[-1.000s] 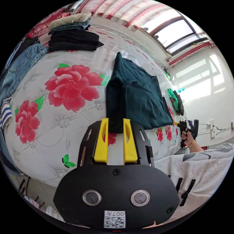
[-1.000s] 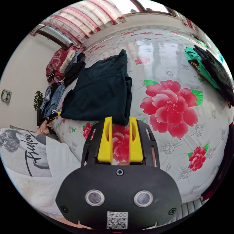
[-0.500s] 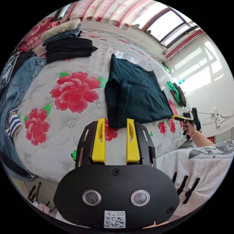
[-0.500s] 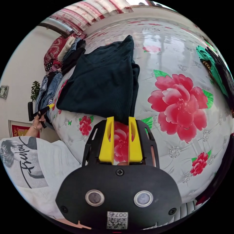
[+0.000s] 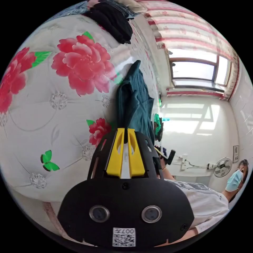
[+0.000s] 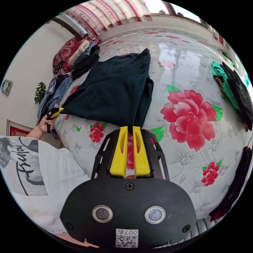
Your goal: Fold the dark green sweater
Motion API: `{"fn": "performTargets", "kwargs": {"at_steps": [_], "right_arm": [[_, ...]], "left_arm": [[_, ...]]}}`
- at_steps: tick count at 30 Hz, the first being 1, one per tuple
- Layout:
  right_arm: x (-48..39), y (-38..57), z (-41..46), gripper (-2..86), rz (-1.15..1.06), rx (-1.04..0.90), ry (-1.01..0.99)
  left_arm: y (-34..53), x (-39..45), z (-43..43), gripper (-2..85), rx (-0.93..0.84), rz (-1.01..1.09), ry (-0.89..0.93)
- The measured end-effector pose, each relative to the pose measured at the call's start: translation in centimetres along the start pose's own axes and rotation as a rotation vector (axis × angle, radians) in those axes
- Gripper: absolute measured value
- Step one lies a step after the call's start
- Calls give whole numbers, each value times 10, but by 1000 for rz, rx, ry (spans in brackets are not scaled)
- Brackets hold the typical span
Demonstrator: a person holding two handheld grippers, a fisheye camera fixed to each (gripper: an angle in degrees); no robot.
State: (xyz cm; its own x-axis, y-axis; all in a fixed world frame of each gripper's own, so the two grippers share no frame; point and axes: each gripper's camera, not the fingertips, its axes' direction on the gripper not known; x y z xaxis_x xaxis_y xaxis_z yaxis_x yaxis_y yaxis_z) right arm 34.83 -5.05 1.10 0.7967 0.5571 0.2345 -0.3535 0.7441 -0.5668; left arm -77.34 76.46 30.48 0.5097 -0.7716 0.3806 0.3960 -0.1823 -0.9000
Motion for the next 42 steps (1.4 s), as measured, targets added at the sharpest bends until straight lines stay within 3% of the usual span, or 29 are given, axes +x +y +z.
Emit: {"fn": "performTargets", "kwargs": {"at_steps": [3,5,9,15,17,21,26,30,35,37,42], "right_arm": [[-8,28,-9,7,12,25,-30],[-9,54,6,5,39,-68,-9],[-18,100,-8,5,42,-62,-22],[-21,158,-11,9,132,-93,-88],[-16,163,-19,8,199,-59,-105],[-14,162,-36,5,217,20,-92],[-20,167,-35,1,229,40,-60],[-34,171,-27,1,219,24,-55],[-54,178,-25,6,160,-1,24],[-54,180,-23,11,159,-5,33],[-46,183,-25,29,180,11,32]], "left_arm": [[23,-12,-6,-7,-34,-24,-69],[37,-18,-3,-7,-103,-18,-145],[83,-10,-12,-6,-176,104,-215],[135,1,-22,17,-118,198,-374],[140,18,-29,36,-53,264,-454],[139,72,-20,71,-23,604,-544],[123,91,59,88,-236,795,-561],[112,74,107,47,-248,699,-761],[94,62,44,25,31,462,-727],[90,37,-3,11,129,272,-709],[116,12,-43,66,48,271,-503]]}}
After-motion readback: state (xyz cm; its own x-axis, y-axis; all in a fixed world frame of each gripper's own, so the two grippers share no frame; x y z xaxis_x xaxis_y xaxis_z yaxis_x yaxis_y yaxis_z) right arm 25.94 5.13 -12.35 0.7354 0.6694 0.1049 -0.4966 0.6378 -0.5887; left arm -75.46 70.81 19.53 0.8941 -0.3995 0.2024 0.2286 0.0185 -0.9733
